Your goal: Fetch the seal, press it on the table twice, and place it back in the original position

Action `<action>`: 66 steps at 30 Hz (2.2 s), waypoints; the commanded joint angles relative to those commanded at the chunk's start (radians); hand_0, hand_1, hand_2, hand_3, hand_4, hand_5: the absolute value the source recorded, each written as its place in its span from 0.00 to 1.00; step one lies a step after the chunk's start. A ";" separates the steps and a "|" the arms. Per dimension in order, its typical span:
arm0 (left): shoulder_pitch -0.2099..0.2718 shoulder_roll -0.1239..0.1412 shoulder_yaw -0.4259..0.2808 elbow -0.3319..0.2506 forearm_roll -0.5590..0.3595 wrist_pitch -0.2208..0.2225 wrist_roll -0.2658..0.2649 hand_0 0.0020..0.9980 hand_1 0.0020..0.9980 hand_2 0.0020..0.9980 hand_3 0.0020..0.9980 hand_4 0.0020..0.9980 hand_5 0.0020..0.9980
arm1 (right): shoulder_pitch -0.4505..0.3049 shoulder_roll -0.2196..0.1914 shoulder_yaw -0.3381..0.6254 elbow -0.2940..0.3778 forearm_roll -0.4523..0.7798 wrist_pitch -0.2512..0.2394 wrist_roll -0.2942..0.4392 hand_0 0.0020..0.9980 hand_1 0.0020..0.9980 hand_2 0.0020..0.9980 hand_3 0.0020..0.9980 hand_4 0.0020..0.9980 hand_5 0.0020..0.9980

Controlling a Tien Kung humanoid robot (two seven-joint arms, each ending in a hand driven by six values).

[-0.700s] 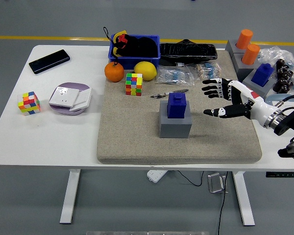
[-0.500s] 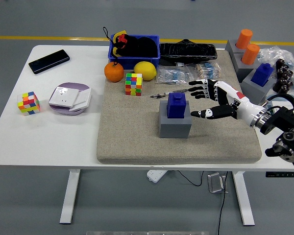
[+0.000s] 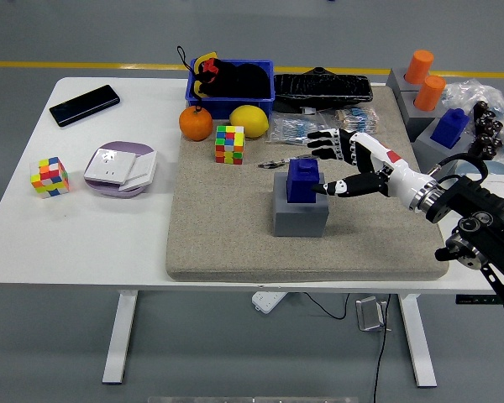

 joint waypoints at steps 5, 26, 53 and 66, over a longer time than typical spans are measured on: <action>0.000 0.000 0.009 0.000 -0.004 -0.002 0.000 0.71 0.69 0.68 0.75 0.66 0.28 | 0.006 0.003 -0.014 -0.014 -0.006 -0.008 0.016 0.86 0.79 0.78 0.79 1.00 0.00; 0.001 -0.008 0.002 0.000 0.001 -0.008 -0.003 0.72 0.69 0.68 0.75 0.66 0.28 | -0.011 0.013 -0.059 -0.020 0.023 -0.067 0.052 0.78 0.76 0.77 0.80 0.96 0.00; 0.005 -0.015 -0.004 0.003 0.000 -0.015 -0.005 0.72 0.69 0.68 0.75 0.67 0.27 | -0.002 0.039 -0.144 -0.043 0.064 -0.133 0.108 0.70 0.68 0.70 0.74 0.92 0.00; 0.003 -0.016 -0.007 0.004 0.001 -0.019 -0.005 0.72 0.69 0.68 0.75 0.67 0.26 | 0.008 0.043 -0.177 -0.070 0.088 -0.174 0.147 0.67 0.59 0.62 0.67 0.83 0.00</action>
